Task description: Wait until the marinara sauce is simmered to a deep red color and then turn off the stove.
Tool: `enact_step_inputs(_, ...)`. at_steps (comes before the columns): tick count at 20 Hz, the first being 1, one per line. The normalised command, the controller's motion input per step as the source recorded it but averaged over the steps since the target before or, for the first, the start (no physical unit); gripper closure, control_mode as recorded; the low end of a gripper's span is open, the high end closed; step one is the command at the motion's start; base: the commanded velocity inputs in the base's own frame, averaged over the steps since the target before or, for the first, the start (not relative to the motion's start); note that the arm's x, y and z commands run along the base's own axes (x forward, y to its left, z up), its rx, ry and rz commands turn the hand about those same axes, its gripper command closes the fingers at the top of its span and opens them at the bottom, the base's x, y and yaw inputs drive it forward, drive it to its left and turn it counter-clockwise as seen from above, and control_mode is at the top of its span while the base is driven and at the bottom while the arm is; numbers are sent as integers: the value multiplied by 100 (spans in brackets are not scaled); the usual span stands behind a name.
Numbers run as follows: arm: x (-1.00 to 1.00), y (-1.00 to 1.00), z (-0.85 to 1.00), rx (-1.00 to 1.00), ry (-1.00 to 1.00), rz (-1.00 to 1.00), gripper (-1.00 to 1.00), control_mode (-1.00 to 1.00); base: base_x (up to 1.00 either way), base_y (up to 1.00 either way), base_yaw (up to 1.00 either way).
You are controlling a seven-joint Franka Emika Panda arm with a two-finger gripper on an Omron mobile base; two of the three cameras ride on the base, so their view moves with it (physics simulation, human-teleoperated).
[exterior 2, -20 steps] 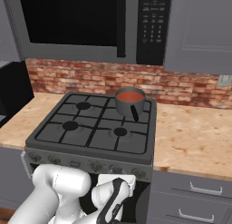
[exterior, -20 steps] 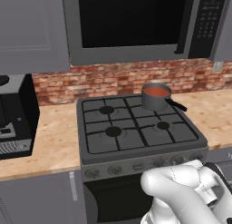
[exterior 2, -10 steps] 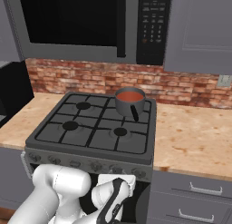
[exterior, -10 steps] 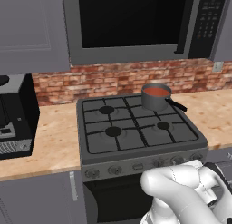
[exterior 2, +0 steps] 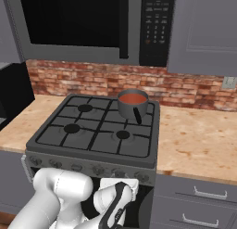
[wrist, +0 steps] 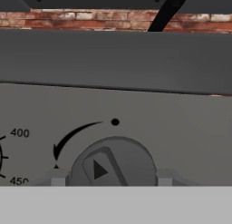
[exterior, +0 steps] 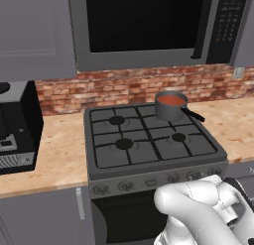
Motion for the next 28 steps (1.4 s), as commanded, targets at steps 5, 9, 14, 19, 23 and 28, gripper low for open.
enact_step_inputs(5, 0, 0, 0, 0, 0, 0, 100, -100, 0, 0, 0)
enact_step_inputs(9, 0, 0, 0, 0, 0, 0, 100, -100, 0, 0, 0)
enact_step_inputs(14, 0, 0, 0, 0, 0, 0, 100, -100, 0, 0, 0)
enact_step_inputs(19, 0, 0, 0, 0, 0, 0, 100, -100, 0, 0, 0)
enact_step_inputs(23, 0, 0, 0, 0, 0, 0, 100, -100, 0, 0, 0)
enact_step_inputs(28, 0, 0, 0, 0, 0, 0, 100, -100, 0, 0, 0)
